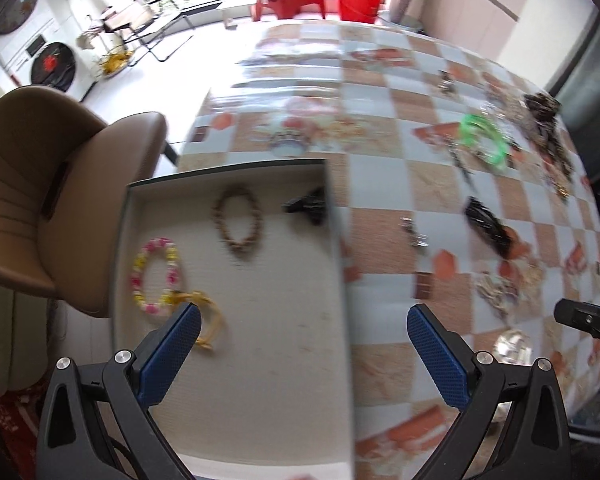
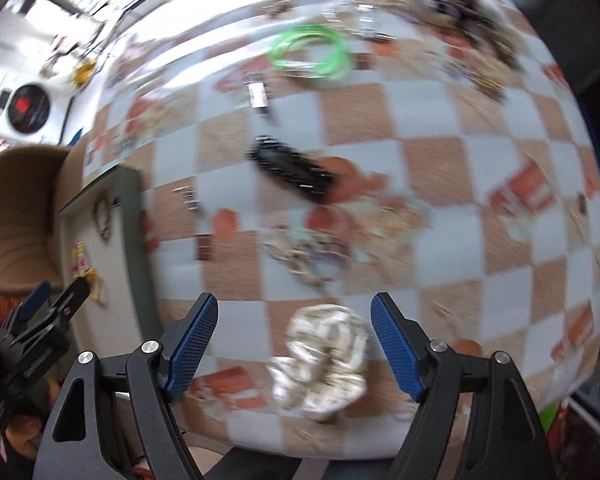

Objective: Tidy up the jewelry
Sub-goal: 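Move the left tool toward the white polka-dot scrunchie while the right tool approaches the black beaded hair clip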

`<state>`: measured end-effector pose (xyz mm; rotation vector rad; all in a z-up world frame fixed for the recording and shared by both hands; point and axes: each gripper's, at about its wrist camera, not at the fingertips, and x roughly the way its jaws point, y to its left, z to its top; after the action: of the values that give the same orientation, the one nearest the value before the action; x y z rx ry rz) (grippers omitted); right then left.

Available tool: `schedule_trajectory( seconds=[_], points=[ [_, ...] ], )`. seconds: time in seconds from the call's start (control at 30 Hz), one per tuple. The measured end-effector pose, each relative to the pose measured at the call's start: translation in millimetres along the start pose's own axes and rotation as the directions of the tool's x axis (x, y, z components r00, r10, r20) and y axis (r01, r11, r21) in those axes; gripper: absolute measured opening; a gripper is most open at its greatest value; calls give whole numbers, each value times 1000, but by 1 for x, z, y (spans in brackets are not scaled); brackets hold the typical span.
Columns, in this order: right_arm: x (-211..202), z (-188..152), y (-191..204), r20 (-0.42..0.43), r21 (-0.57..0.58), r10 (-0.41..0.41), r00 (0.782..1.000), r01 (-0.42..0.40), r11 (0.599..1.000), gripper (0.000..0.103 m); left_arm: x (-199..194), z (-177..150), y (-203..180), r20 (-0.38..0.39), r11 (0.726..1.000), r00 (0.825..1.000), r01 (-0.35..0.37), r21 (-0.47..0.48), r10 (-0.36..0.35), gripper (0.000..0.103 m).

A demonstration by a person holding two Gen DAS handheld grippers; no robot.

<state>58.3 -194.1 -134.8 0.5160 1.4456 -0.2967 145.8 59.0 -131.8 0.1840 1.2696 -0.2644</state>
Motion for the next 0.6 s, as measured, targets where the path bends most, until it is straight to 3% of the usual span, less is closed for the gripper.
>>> schedule_trajectory(
  seconds=[0.17,0.3,0.6],
  points=[
    [-7,4,-32,11,29,-2,1000,2,1000,81,-4,-5,-37,-27,996,997,70,53,-69,103],
    [-2,14,-45,-8,1,7,1000,-7,1000,81,-4,-16,-67,-59,993,993,108,43,-105,103],
    [16,54,-38,-53,-237,35,998,-46,970,81,9,-57,-124,-130,989,980,144,-43,-149,103]
  ],
)
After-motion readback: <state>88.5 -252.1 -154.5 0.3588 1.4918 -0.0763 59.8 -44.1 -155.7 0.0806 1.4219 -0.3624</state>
